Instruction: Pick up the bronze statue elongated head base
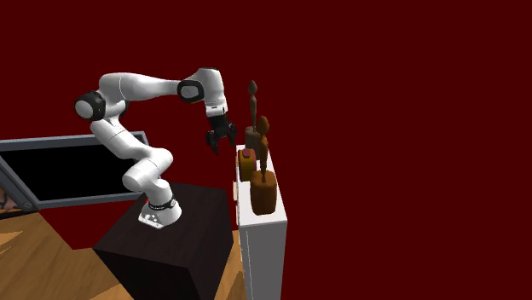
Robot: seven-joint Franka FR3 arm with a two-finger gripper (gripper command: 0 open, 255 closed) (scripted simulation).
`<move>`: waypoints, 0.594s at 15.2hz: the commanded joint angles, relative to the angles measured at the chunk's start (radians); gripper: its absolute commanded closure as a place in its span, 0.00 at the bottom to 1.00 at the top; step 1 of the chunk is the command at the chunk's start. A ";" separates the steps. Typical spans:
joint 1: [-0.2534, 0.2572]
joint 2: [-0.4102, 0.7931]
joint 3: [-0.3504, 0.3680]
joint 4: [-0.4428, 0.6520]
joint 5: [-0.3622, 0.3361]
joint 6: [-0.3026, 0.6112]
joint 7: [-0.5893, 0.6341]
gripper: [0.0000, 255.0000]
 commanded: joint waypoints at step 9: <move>-0.441 0.453 0.671 0.331 -0.383 -0.036 0.873 0.00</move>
